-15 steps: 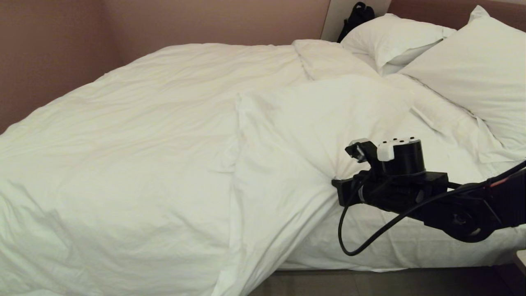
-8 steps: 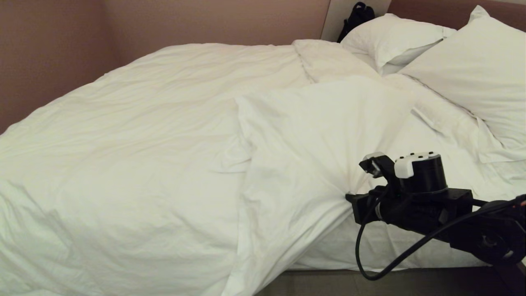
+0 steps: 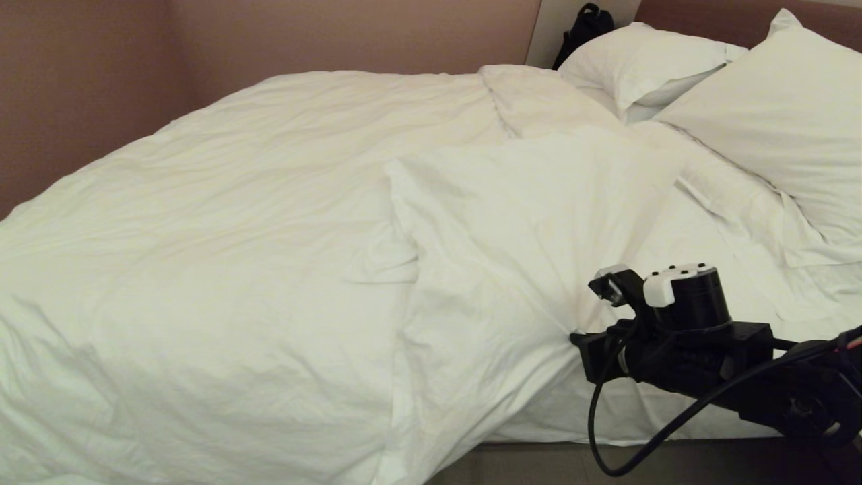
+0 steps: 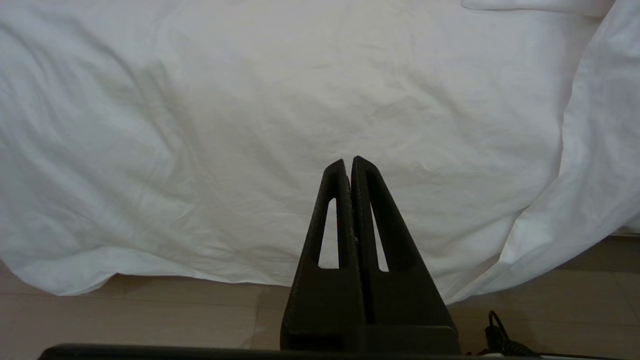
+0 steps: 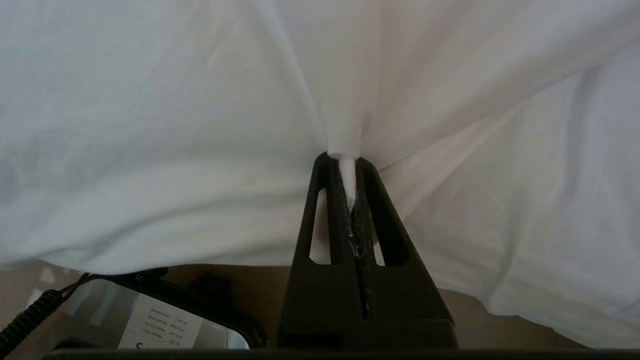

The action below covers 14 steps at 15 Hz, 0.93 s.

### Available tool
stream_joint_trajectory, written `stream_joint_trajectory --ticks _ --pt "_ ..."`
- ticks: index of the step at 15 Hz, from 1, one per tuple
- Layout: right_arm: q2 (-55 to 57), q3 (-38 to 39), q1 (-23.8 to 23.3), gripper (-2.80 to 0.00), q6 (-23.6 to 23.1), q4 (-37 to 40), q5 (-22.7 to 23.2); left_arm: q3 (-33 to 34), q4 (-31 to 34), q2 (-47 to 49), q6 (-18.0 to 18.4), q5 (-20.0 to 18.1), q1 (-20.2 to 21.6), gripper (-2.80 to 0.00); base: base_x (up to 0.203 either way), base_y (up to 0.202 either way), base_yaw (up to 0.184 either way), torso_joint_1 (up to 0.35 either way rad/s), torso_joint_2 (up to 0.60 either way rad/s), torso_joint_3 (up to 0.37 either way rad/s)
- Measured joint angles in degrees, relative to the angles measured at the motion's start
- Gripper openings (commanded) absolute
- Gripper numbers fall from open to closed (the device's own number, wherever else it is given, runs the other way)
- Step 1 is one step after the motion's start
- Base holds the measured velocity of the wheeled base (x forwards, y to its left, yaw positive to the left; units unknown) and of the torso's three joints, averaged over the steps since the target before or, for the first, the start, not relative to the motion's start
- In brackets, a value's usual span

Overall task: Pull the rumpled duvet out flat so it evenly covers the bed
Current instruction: Flatten the corners of the folded blanket

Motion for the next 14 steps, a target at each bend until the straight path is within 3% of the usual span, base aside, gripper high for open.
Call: stream_joint_trajectory --ticks 2,3,4,14 --pt "0.57 -0.16 0.0 -2.8 -0.1 0.03 0.11 0.0 0.0 0.0 -0.01 0.02 0.0 -2.8 0.0 0.0 0.0 0.0 0.0 0.0" --pt "0.75 -0.18 0.0 -2.59 -0.21 0.03 0.13 0.0 0.02 0.0 0.04 0.02 0.0 -2.8 0.0 0.0 0.0 0.0 0.0 0.0" --pt "0.9 -0.21 0.0 0.0 -0.22 0.03 0.15 0.0 0.02 0.0 0.02 0.02 0.0 -2.8 0.0 0.0 0.0 0.0 0.0 0.0" --pt "-5.25 -0.36 0.11 0.0 -0.46 0.51 -0.88 0.0 0.0 0.0 -0.01 0.02 0.0 -2.8 0.0 0.0 0.0 0.0 0.0 0.0"
